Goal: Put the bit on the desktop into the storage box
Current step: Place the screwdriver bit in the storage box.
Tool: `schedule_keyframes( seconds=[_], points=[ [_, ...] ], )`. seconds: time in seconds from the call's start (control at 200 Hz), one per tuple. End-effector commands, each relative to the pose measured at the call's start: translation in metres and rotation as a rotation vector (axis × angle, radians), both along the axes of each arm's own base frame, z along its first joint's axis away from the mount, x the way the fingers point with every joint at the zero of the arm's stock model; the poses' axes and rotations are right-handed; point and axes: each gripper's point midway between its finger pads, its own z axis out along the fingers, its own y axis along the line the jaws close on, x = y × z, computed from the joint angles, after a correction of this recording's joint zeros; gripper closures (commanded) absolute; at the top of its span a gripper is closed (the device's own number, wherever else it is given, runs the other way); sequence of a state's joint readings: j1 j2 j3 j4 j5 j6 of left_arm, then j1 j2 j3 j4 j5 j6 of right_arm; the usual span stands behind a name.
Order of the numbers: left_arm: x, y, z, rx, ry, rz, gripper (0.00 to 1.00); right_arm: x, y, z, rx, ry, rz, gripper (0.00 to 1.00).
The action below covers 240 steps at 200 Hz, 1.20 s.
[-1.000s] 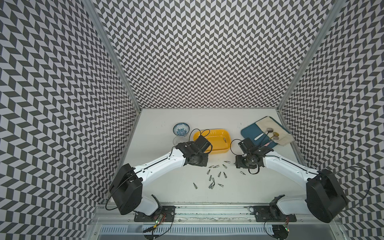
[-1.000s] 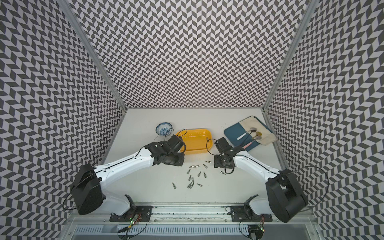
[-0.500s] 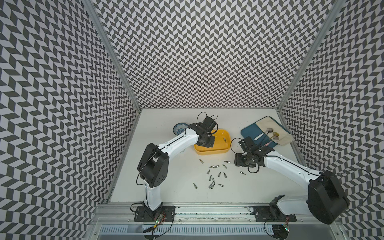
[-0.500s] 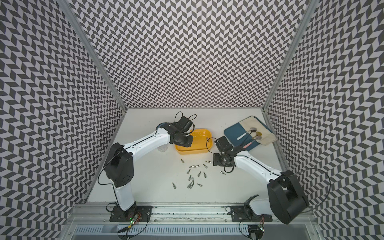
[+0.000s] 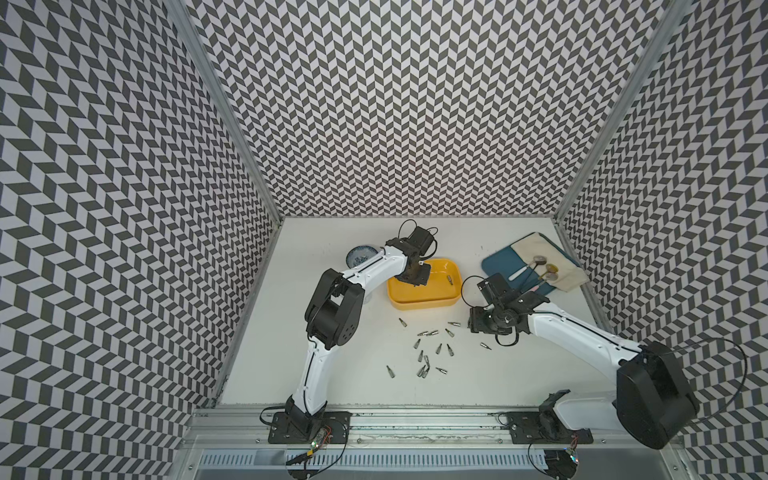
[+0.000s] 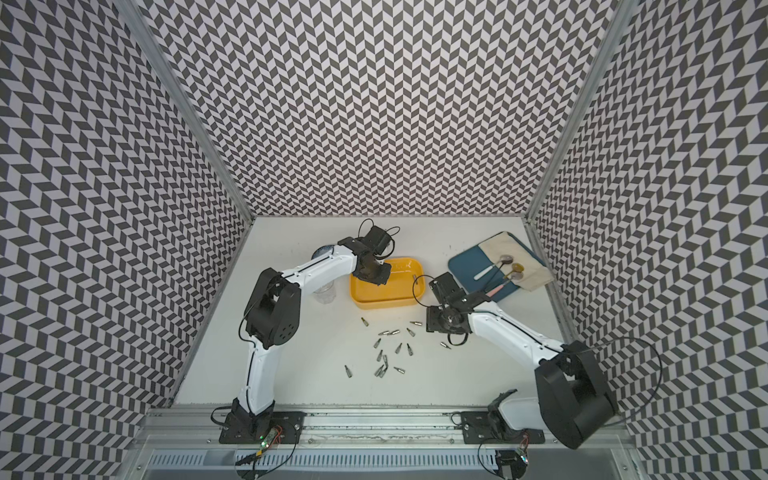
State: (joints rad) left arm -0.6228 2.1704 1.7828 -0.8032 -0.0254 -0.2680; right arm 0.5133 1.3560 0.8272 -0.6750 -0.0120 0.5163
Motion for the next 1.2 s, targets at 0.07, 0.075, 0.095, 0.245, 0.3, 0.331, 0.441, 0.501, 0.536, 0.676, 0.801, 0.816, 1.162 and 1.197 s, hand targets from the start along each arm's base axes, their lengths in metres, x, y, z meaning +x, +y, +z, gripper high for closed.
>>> schedule_keyframes(
  seconds=[0.07, 0.075, 0.095, 0.245, 0.3, 0.331, 0.441, 0.501, 0.536, 0.676, 0.801, 0.816, 1.162, 1.197],
  points=[
    [0.014, 0.000, -0.007, -0.002, -0.016, -0.006, 1.00, -0.002, 0.000, -0.008, 0.010, 0.014, 0.000, 0.38],
    [0.015, 0.000, -0.007, -0.002, -0.016, -0.006, 1.00, -0.002, 0.000, -0.008, 0.010, 0.014, -0.001, 0.38],
    [0.015, 0.001, -0.007, -0.002, -0.016, -0.006, 1.00, -0.003, 0.000, -0.010, 0.008, 0.019, -0.002, 0.38],
    [0.019, 0.003, -0.015, -0.004, -0.006, -0.003, 1.00, -0.011, -0.002, -0.019, 0.007, 0.047, -0.007, 0.38],
    [0.020, 0.003, -0.019, -0.003, -0.003, -0.001, 1.00, -0.014, -0.004, -0.020, 0.003, 0.051, -0.008, 0.38],
    [0.020, 0.003, -0.021, -0.001, -0.002, -0.002, 1.00, -0.014, -0.006, -0.021, -0.002, 0.051, -0.011, 0.38],
    [0.021, 0.004, -0.026, 0.004, -0.006, -0.001, 1.00, -0.018, -0.009, -0.024, -0.014, 0.061, -0.011, 0.38],
    [0.021, 0.004, -0.028, 0.006, -0.003, -0.003, 1.00, -0.020, -0.009, -0.026, -0.015, 0.066, -0.010, 0.38],
    [0.021, 0.004, -0.030, 0.007, 0.002, -0.005, 1.00, -0.020, -0.010, -0.026, -0.016, 0.066, -0.010, 0.38],
    [0.019, 0.006, -0.038, 0.023, 0.014, -0.006, 1.00, -0.023, -0.010, -0.028, -0.015, 0.072, -0.008, 0.38],
    [0.018, 0.007, -0.041, 0.025, 0.020, -0.008, 1.00, -0.024, -0.009, -0.030, -0.013, 0.083, -0.003, 0.38],
    [0.018, 0.006, -0.041, 0.024, 0.020, -0.009, 1.00, -0.025, -0.009, -0.031, -0.012, 0.086, -0.002, 0.38],
    [0.020, 0.005, -0.027, 0.012, -0.004, -0.012, 0.78, -0.032, -0.009, -0.044, -0.016, 0.129, 0.001, 0.38],
    [0.021, 0.005, -0.023, 0.008, -0.010, -0.012, 0.76, -0.033, -0.009, -0.045, -0.015, 0.132, 0.002, 0.38]
  ],
)
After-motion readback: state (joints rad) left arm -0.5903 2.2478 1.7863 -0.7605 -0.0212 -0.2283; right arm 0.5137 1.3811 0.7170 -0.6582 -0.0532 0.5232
